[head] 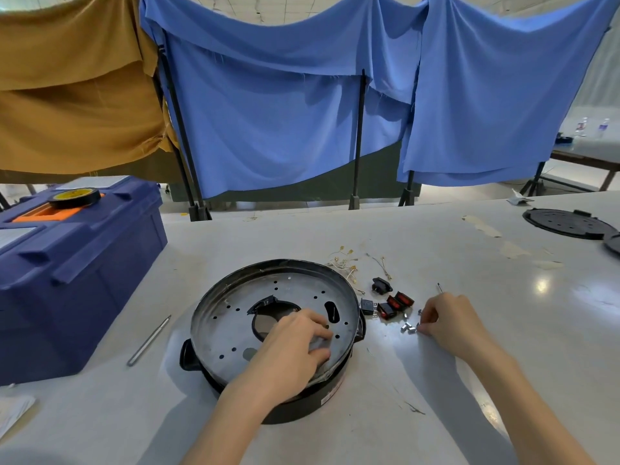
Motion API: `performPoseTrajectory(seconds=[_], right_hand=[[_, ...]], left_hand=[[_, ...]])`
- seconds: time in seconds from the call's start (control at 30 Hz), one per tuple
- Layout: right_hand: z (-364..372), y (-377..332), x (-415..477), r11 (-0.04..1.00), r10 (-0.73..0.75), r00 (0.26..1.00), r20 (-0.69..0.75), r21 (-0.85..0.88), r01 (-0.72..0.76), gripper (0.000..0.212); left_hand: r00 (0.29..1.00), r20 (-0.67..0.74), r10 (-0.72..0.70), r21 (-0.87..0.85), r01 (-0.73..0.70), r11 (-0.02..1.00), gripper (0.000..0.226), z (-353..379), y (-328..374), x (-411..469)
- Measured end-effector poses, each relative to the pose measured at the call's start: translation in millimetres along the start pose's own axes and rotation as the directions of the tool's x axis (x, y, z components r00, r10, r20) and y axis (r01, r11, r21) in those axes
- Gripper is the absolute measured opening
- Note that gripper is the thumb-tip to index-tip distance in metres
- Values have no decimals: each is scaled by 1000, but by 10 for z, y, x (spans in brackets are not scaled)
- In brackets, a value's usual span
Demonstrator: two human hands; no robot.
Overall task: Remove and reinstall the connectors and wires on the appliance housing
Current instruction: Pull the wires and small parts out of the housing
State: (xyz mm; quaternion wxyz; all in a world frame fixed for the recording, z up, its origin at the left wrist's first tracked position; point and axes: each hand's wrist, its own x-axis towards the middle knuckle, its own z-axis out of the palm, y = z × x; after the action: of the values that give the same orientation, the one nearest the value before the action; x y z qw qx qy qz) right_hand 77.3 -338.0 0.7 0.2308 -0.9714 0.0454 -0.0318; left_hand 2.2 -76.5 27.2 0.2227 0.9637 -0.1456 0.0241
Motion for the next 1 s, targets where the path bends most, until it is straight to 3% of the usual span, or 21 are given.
performPoseTrajectory(seconds=[0.1,0.23,0.3,0.4,0.47,0.57,0.63,0.83,1.0], right_hand=[[25,3,1,1000,1,1000,-1,-15,-1,4],[-84,-75,-68,972,-42,996,-83,228,60,16],[-180,-198,-145,882,-98,986,-133,447,147,16],[-335,-483,-310,670,-258,960,-108,696,258,18],[-391,-670,-401,563,-404,914,-49,774,290,26],[-351,-901,-459,518,-543,840,23,796,313,28],[-293,-991,-455,499,-567,823,35,809,309,24],[-202,-1055,-416,413,-580,814,19,868,275,18],[-142,-1076,-377,372,-512,859,-5,900,227,7]], left_hand=[[1000,3,-1,14,1,1000,33,-5,14,-9],[1000,3,-1,22,1,1000,33,-15,26,-23],[1000,-12,-1,5,1,1000,32,-23,35,-17],[992,-120,-30,-66,22,998,32,-46,66,4],[969,-241,-57,-262,-8,965,31,-76,118,16],[951,-292,-98,-549,-83,832,32,-152,212,7],[946,-307,-105,-614,-113,781,32,-193,237,-2],[909,-387,-152,-668,-164,726,19,-244,215,-36],[860,-498,-112,-564,-223,795,19,-260,200,8]])
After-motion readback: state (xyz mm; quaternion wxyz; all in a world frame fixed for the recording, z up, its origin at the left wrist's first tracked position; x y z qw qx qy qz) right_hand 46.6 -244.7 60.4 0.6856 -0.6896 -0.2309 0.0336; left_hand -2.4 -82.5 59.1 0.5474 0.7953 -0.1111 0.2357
